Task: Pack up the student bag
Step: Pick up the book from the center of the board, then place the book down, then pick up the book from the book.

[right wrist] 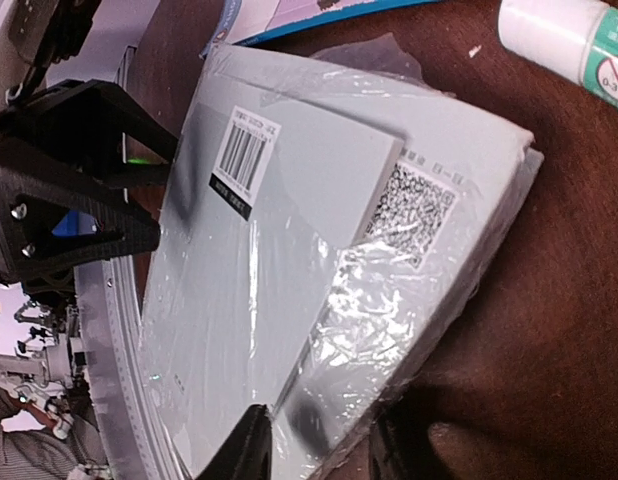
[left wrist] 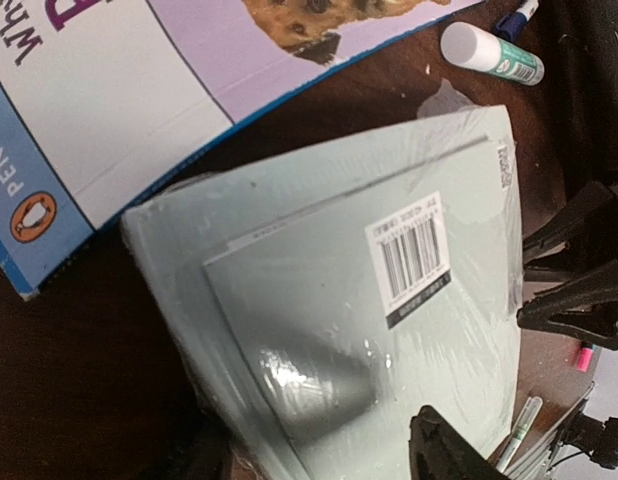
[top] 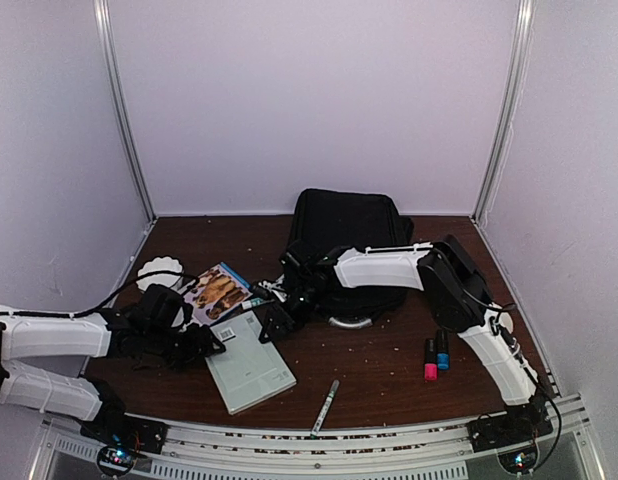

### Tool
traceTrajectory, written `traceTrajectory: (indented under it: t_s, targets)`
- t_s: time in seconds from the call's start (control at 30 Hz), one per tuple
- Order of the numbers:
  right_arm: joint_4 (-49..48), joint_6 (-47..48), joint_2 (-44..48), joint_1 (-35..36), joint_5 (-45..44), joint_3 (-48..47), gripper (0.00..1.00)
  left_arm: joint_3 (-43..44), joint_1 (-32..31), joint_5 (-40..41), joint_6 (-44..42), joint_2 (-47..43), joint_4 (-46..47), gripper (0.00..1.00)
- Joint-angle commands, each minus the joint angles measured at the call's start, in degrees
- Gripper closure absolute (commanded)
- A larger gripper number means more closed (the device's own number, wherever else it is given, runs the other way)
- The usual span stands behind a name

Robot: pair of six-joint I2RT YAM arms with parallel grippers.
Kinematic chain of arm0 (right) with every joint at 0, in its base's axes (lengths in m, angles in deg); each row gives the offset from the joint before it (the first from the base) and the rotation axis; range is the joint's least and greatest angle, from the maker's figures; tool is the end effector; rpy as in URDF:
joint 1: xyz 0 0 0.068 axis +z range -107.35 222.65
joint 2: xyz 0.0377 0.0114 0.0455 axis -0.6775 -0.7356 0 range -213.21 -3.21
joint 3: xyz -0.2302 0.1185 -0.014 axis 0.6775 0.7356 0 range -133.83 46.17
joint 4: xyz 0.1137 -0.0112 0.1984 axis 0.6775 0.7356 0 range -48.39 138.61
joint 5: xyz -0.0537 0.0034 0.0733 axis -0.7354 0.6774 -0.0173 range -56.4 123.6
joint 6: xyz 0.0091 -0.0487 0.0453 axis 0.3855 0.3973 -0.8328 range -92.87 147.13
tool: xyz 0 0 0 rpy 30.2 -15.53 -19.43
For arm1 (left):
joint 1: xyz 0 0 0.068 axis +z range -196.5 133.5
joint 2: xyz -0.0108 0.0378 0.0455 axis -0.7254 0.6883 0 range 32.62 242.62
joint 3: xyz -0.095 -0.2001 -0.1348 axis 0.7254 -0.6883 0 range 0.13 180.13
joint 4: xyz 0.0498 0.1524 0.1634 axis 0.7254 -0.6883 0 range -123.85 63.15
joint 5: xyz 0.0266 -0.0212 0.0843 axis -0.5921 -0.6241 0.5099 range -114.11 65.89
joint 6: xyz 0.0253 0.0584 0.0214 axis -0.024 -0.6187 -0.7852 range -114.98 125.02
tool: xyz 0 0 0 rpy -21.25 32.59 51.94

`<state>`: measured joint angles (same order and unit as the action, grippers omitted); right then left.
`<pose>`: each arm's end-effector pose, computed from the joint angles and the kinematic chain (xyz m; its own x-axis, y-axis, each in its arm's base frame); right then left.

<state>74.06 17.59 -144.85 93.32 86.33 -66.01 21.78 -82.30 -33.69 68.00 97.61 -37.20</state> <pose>0.2703 0.3972 0.1237 -0.6683 -0.6575 -0.3480 -0.6035 0.2058 0.7703 0.1433 -0.1145 0.1374 -0.8819 -0.4470 -0.1495 -0.2839 0.7569 -0.5886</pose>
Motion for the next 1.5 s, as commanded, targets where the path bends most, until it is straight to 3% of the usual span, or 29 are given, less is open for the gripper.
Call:
traceTrajectory:
  t_s: [0.0, 0.13, 0.33, 0.73, 0.83, 1.1, 1.47]
  targets:
    - [-2.15, -1.09, -0.23, 0.49, -0.07, 1.28, 0.73, -0.53, 0.18, -2.32, -0.7, 3.11, 6.1, 0.39]
    - [-4.25, 0.29, 4.67, 0.63, -2.41, 4.39, 0.82, 1.73, 0.1, -2.16, -3.54, 1.66, 6.52, 0.46]
    - [-5.45, 2.4, 10.15, 0.69, -5.42, 5.45, 0.87, 6.08, 0.11, 0.37, -7.48, -1.6, 4.3, 0.47]
    - [-2.12, 3.5, 4.69, -1.86, -10.28, -1.63, 0.87, 13.19, 0.04, 5.09, -12.25, 8.73, 7.75, 0.46]
    - [-1.79, 4.41, 4.38, -2.29, -11.15, -1.09, 0.85, 13.73, 0.11, 4.91, -11.85, 10.83, 8.63, 0.44]
    - [-1.53, 5.38, 5.5, -2.37, -12.65, 2.45, 0.67, 9.68, 0.19, 6.11, -9.57, 5.56, 4.21, 0.24]
    - [-0.41, 4.85, 3.8, -2.68, -16.11, 3.37, 0.67, 0.09, 1.88, -0.4, -4.41, 3.78, 16.26, 0.22]
